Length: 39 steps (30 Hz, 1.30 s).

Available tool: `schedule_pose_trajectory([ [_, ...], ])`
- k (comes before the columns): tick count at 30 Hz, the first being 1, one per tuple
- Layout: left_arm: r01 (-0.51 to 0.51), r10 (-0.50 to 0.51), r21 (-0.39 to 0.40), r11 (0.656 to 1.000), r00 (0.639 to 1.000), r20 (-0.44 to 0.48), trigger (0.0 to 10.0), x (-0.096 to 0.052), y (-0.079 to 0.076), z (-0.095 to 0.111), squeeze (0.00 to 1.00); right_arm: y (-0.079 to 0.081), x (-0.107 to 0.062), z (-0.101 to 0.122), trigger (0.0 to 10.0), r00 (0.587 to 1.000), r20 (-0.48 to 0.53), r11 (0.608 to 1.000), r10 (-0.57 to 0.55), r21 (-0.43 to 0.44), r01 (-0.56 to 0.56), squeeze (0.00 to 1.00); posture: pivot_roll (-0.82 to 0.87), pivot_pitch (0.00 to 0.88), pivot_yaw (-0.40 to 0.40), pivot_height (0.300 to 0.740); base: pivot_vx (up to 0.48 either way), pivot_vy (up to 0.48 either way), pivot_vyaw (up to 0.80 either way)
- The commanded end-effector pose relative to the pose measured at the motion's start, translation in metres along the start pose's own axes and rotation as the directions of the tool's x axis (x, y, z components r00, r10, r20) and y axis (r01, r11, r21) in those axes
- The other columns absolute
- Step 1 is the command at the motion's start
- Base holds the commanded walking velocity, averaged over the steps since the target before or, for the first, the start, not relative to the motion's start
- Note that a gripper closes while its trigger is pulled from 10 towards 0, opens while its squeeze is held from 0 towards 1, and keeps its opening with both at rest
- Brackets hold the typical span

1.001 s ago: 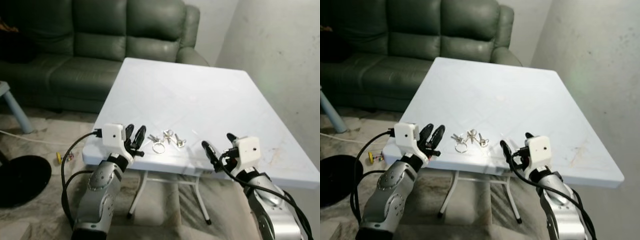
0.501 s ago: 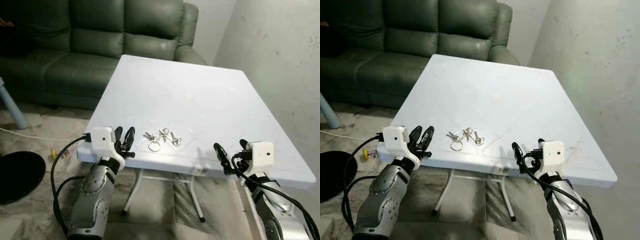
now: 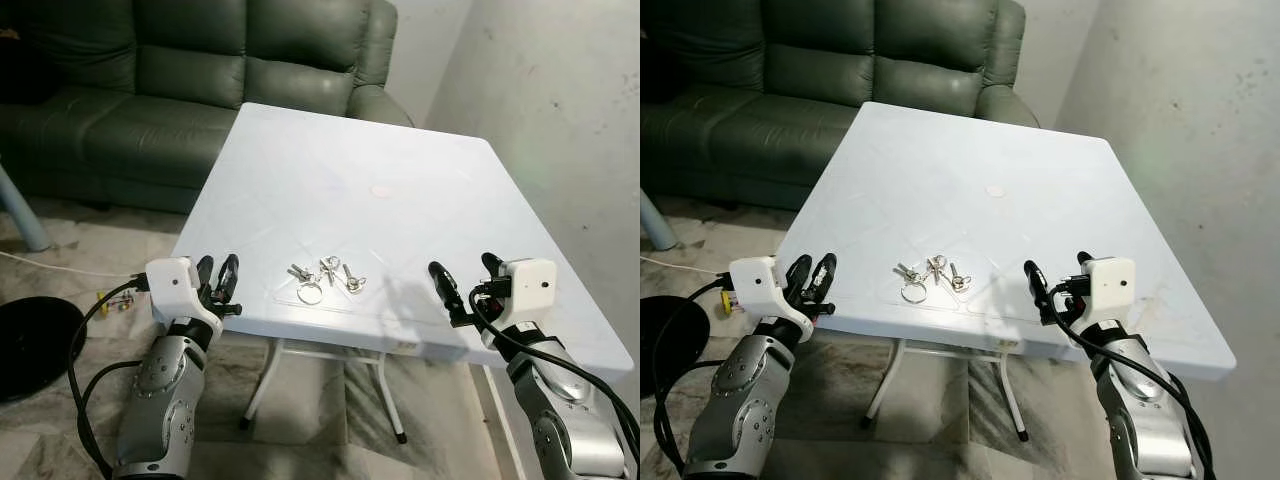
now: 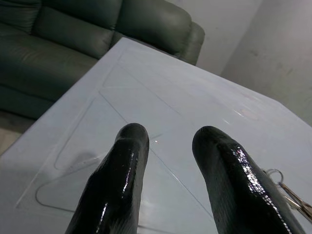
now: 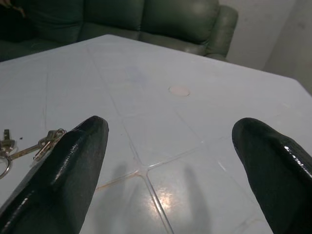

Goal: Hang keys on a hook

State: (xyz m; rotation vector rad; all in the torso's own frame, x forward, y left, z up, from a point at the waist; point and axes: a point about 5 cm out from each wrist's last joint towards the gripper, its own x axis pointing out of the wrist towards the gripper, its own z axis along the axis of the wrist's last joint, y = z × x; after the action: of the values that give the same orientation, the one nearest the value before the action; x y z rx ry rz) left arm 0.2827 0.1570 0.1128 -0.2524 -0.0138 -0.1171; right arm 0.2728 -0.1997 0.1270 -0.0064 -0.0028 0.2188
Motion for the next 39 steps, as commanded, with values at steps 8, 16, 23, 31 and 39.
schedule_pose_trajectory([
  [8,0.031,-0.031,-0.029,0.999,0.999,0.02,10.0,0.004,-0.01,0.004,0.0,-0.005,-0.003,0.0,10.0,1.0,-0.01,1.0,-0.008,-0.014,0.008,0.0,0.11,0.013,-0.168,0.74,0.0,0.0,0.0],
  [16,0.031,-0.031,-0.009,0.999,0.999,0.032,10.0,0.007,-0.012,0.006,0.0,-0.005,-0.003,0.0,10.0,1.0,-0.011,1.0,-0.008,-0.017,0.007,0.0,0.11,0.013,-0.167,0.74,0.0,0.254,0.0],
  [23,0.054,-0.053,-0.011,0.999,0.998,0.029,10.0,0.008,-0.017,0.005,0.0,-0.005,-0.004,-0.001,10.0,1.0,-0.011,1.0,-0.007,-0.018,0.007,0.0,0.11,0.016,-0.162,0.74,0.0,0.0,0.0],
  [31,0.067,-0.066,-0.018,0.998,0.998,0.016,10.0,0.007,-0.024,0.001,0.0,-0.006,-0.005,-0.003,10.0,0.999,-0.026,0.998,0.024,-0.056,-0.026,0.0,0.1,0.024,-0.159,0.74,0.0,0.0,0.0],
  [39,0.084,-0.084,-0.014,0.996,0.996,0.009,10.0,0.005,-0.033,-0.002,0.0,-0.002,-0.002,-0.007,10.0,0.987,-0.074,0.986,0.14,-0.084,-0.146,0.0,0.11,0.034,-0.161,0.74,0.0,0.0,0.0],
])
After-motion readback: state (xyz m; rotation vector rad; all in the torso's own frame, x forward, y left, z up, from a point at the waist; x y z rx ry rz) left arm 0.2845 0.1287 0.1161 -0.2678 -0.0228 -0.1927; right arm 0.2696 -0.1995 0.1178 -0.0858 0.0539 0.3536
